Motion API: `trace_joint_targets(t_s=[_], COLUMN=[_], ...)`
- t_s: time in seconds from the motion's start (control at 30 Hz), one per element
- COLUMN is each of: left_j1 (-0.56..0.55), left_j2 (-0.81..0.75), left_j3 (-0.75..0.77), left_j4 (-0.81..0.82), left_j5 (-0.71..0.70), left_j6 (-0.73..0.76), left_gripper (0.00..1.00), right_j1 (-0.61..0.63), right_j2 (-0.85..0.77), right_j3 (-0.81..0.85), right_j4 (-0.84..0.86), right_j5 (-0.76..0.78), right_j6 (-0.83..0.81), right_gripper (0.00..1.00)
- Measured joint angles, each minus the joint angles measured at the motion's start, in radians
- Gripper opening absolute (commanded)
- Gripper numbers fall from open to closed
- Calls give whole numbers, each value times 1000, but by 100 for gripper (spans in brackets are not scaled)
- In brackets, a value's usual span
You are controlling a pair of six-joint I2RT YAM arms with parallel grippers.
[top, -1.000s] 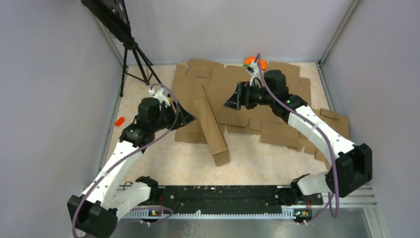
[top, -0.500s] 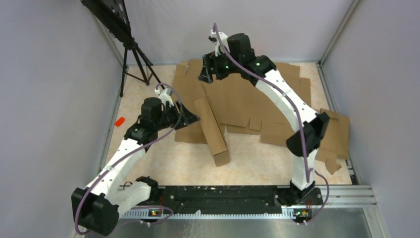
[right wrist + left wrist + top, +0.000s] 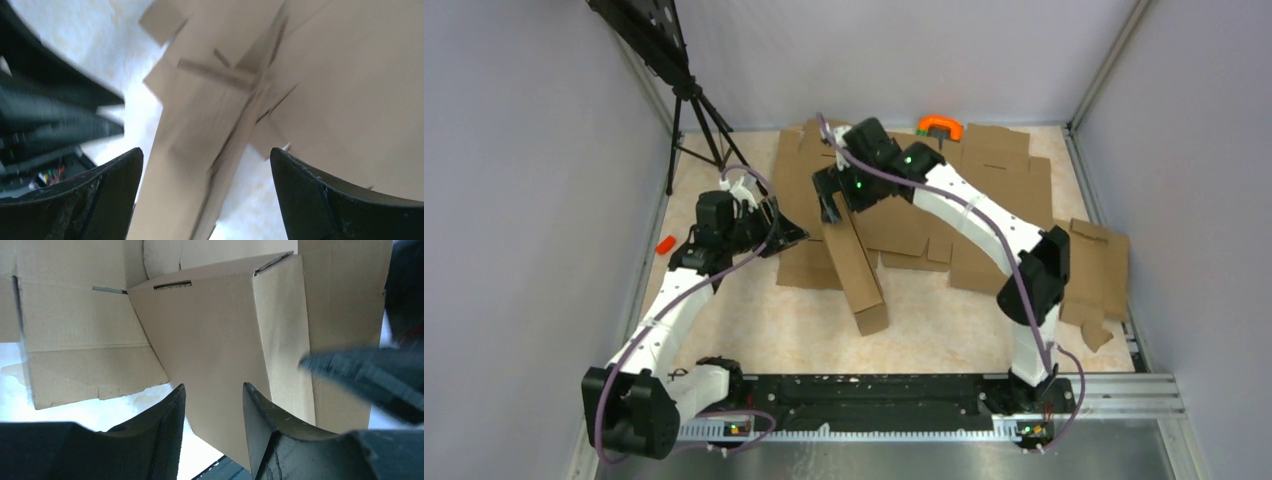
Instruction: Fold the paper box
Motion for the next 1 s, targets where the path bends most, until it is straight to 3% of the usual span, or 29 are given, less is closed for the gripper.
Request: trace_joint_targets(t_s=[0.17,0.43,0.73,1.0], left_j1=[32,26,-90,-112], left_j2=[5,61,40,-53], left_j3=[0,-24,-73,-172], left_j4=[10,85,125,108], left_j5=[44,143,119,66], left_j6=[-1,-58,-100,-97], left_gripper=[45,36,0,0], right_j1=[84,142,252,283], right_j2=[-183,-255,-255,-293], right_j3=[-262,-274,-275,-324], right_j4=[35,31,-74,-77], right_j5=[44,165,269,418], right_j6=[90,183,280,315], right_gripper=[98,99,99,99])
